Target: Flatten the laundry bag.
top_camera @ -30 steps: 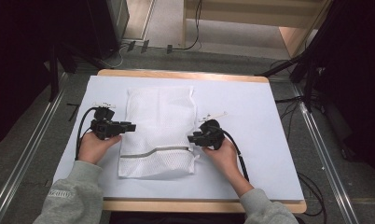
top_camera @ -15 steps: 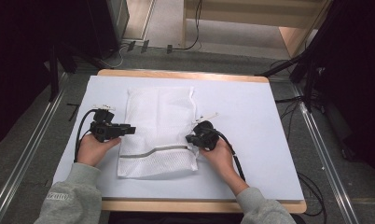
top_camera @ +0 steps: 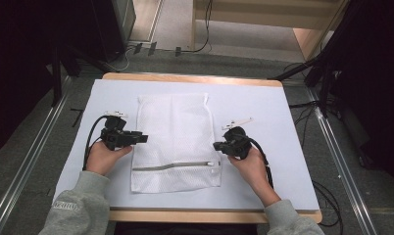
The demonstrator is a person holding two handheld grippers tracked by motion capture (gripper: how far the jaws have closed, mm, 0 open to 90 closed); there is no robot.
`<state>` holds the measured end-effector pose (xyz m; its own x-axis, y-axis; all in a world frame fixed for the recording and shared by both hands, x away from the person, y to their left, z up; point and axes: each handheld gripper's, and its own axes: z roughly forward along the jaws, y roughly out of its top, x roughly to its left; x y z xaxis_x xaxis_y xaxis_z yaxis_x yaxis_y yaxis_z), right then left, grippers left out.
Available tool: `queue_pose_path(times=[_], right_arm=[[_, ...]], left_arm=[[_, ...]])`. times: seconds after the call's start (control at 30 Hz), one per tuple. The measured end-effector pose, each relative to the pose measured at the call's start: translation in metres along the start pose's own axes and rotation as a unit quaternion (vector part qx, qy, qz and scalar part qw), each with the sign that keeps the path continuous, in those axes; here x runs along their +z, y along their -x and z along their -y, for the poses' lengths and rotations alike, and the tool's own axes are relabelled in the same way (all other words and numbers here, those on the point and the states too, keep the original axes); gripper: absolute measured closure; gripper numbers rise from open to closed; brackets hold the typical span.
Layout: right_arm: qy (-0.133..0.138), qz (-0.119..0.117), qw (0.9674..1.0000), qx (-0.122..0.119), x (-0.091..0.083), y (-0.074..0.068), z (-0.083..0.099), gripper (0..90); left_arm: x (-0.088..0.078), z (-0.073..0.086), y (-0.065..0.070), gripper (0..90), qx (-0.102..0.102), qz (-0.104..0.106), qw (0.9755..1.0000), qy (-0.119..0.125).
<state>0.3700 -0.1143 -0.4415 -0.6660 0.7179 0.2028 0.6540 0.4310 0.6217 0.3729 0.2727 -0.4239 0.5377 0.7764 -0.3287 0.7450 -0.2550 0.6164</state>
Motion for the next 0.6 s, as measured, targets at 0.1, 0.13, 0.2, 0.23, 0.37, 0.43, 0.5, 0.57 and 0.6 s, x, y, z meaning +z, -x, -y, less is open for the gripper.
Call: queue_pose_path(times=[0.1,0.13,0.2,0.23,0.37,0.43,0.5,0.57,0.6], right_arm=[[0.001,-0.023,0.9997,0.010,0.010,0.002,0.003,81.0],[0.003,-0.022,0.9997,0.008,0.011,0.002,0.003,79.9],[0.012,-0.015,0.9998,0.003,0.008,0.000,0.003,77.9],[0.023,-0.007,0.9997,-0.002,0.002,0.000,0.004,77.6],[0.035,-0.003,0.9993,0.008,-0.009,0.002,0.009,87.3],[0.035,-0.010,0.9993,0.004,-0.015,0.000,0.016,90.0],[0.030,-0.018,0.9994,0.006,-0.021,-0.005,0.024,90.0],[0.027,-0.026,0.9993,0.000,-0.022,-0.009,0.031,90.0],[0.024,-0.030,0.9993,-0.001,-0.021,-0.011,0.034,90.0]], left_arm=[[0.005,0.000,0.006,60.8,0.005,0.009,0.9999,-0.006],[0.007,0.000,0.009,60.4,0.010,0.010,0.9999,-0.008],[0.008,0.001,0.014,60.1,0.016,0.013,0.9997,-0.008],[0.009,0.002,0.015,60.0,0.017,0.015,0.9997,-0.008],[0.010,0.004,0.021,60.1,0.022,0.021,0.9995,-0.010],[0.009,0.003,0.026,60.1,0.027,0.025,0.9993,-0.006],[0.009,0.003,0.033,60.2,0.037,0.031,0.9988,-0.002],[0.010,0.002,0.039,60.0,0.042,0.035,0.9985,-0.002],[0.010,0.001,0.043,59.9,0.045,0.038,0.9983,-0.002]])
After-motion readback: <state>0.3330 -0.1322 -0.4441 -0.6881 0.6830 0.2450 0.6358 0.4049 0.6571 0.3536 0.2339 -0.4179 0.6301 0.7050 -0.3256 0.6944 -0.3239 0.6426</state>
